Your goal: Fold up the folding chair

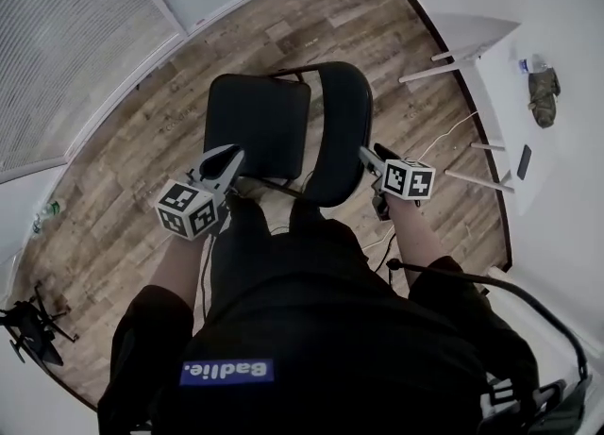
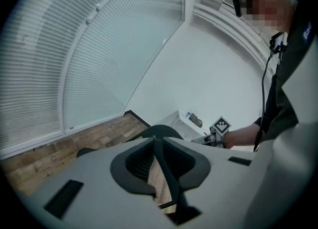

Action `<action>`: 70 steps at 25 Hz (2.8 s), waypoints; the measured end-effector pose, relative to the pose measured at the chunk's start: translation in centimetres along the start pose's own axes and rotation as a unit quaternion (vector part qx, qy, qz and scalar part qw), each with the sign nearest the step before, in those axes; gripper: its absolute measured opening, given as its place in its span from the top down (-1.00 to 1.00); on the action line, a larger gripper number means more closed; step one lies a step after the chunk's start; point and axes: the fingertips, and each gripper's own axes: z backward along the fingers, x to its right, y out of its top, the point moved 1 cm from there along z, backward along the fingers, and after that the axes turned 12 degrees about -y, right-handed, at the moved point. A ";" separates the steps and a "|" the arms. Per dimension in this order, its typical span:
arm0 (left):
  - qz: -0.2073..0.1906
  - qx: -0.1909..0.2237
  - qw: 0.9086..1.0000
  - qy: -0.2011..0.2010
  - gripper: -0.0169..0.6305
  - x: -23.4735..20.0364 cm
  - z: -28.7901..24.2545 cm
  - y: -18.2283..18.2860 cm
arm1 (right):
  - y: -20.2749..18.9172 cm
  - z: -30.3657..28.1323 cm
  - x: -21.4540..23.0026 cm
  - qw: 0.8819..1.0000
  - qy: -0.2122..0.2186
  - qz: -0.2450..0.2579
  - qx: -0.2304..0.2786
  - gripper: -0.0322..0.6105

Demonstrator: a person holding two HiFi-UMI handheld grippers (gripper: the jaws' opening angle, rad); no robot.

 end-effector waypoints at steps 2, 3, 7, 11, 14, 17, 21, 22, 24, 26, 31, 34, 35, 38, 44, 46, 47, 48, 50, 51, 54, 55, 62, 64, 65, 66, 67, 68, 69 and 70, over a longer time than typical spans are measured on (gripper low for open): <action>0.005 -0.009 1.000 0.010 0.76 -2.5 0.9 -1.4 | -0.2 -0.6 0.0 1.000 -0.019 -0.001 -0.009 0.31; 0.008 -0.014 1.000 0.016 0.72 -3.6 1.2 -2.2 | -0.4 -1.0 0.1 0.999 -0.027 0.000 -0.016 0.30; 0.020 -0.028 0.999 0.042 0.65 -7.6 2.2 -5.6 | -1.7 -2.4 0.8 0.997 -0.052 0.018 -0.047 0.21; 0.044 -0.034 0.996 0.065 0.54 -12.3 2.8 -9.0 | -1.8 -4.0 0.3 0.995 -0.061 0.050 -0.061 0.19; 0.068 -0.042 0.993 0.081 0.45 -15.6 3.6 -12.1 | -1.8 -4.8 0.1 0.991 -0.070 0.086 -0.069 0.18; 0.084 -0.061 0.990 0.092 0.38 -18.3 4.1 -15.2 | -1.9 -5.7 0.2 0.992 -0.069 0.073 -0.081 0.17; 0.102 -0.080 0.986 0.101 0.30 -21.3 4.3 -18.2 | -1.8 -6.8 0.3 0.992 -0.072 0.039 -0.097 0.14; 0.106 -0.085 0.985 0.102 0.29 -22.0 4.2 -18.8 | -1.8 -7.1 0.3 0.991 -0.073 0.041 -0.102 0.14; 0.114 -0.094 0.984 0.103 0.26 -23.8 4.0 -20.0 | -2.0 -7.7 0.2 0.990 -0.076 0.043 -0.110 0.13; 0.120 -0.107 0.982 0.103 0.22 -25.5 3.5 -21.4 | -2.2 -8.3 0.4 0.990 -0.076 0.043 -0.114 0.12; 0.138 -0.138 0.976 0.098 0.08 -29.7 2.1 -24.9 | -2.9 -9.4 0.3 0.988 -0.068 0.048 -0.129 0.10; 0.153 -0.147 0.972 0.101 0.07 -32.7 1.5 -26.7 | -3.2 -10.3 -0.2 0.986 -0.070 0.055 -0.142 0.10; 0.157 -0.152 0.970 0.103 0.06 -33.7 1.3 -27.4 | -3.4 -10.6 -0.2 0.985 -0.072 0.059 -0.146 0.10; 0.163 -0.169 0.967 0.101 -0.01 -36.2 0.3 -29.4 | -3.4 -11.9 -0.4 0.982 -0.080 0.074 -0.154 0.10; 0.187 -0.196 0.960 0.070 -0.10 -39.3 -1.9 -32.9 | -3.5 -12.5 -0.3 0.978 -0.103 0.070 -0.166 0.11; 0.194 -0.204 0.957 0.064 -0.12 -40.7 -2.1 -33.4 | -3.3 -12.8 -0.2 0.977 -0.108 0.070 -0.167 0.11; 0.200 -0.205 0.956 0.057 -0.13 -41.2 -2.3 -33.6 | -3.2 -12.9 -0.2 0.977 -0.109 0.069 -0.168 0.11; 0.209 -0.206 0.955 0.045 -0.13 -41.5 -2.5 -33.7 | -3.2 -12.9 -0.2 0.977 -0.110 0.065 -0.169 0.11; 0.224 -0.215 0.950 0.011 -0.18 -41.7 -3.1 -34.2 | -3.3 -12.8 -0.2 0.979 -0.111 0.052 -0.166 0.11; 0.227 -0.226 0.947 -0.006 -0.21 -41.8 -3.3 -34.5 | -3.3 -12.8 -0.2 0.979 -0.111 0.044 -0.162 0.11; 0.239 -0.245 0.939 -0.047 -0.21 -42.2 -4.1 -35.3 | -3.1 -12.8 -0.1 0.981 -0.111 0.030 -0.155 0.13; 0.245 -0.244 0.937 -0.057 -0.21 -42.3 -4.5 -35.5 | -3.1 -12.8 0.0 0.981 -0.111 0.029 -0.154 0.13; 0.310 -0.218 0.916 -0.129 -0.21 -42.4 -6.2 -36.4 | -3.0 -13.1 -0.1 0.982 -0.109 0.024 -0.153 0.14; 0.325 -0.209 0.911 -0.143 -0.21 -42.2 -6.4 -36.7 | -3.1 -13.0 -0.1 0.983 -0.106 0.022 -0.151 0.17; 0.326 -0.205 0.911 -0.148 -0.21 -42.1 -6.6 -36.6 | -3.1 -13.0 -0.1 0.983 -0.104 0.021 -0.151 0.19; 0.324 -0.201 0.912 -0.152 -0.21 -42.0 -6.9 -36.5 | -3.1 -13.1 -0.1 0.983 -0.103 0.021 -0.150 0.21; 0.319 -0.195 0.915 -0.152 -0.20 -41.8 -7.2 -36.3 | -3.1 -13.1 -0.1 0.983 -0.101 0.021 -0.150 0.23; 0.315 -0.188 0.918 -0.148 -0.20 -41.7 -7.6 -36.1 | -3.1 -13.1 -0.1 0.984 -0.098 0.021 -0.149 0.25; 0.313 -0.181 0.922 -0.141 -0.19 -41.7 -7.8 -36.1 | -3.1 -13.1 -0.2 0.984 -0.093 0.022 -0.148 0.28; 0.314 -0.174 0.924 -0.134 -0.19 -41.8 -7.9 -36.1 | -3.1 -13.0 -0.3 0.985 -0.087 0.022 -0.147 0.32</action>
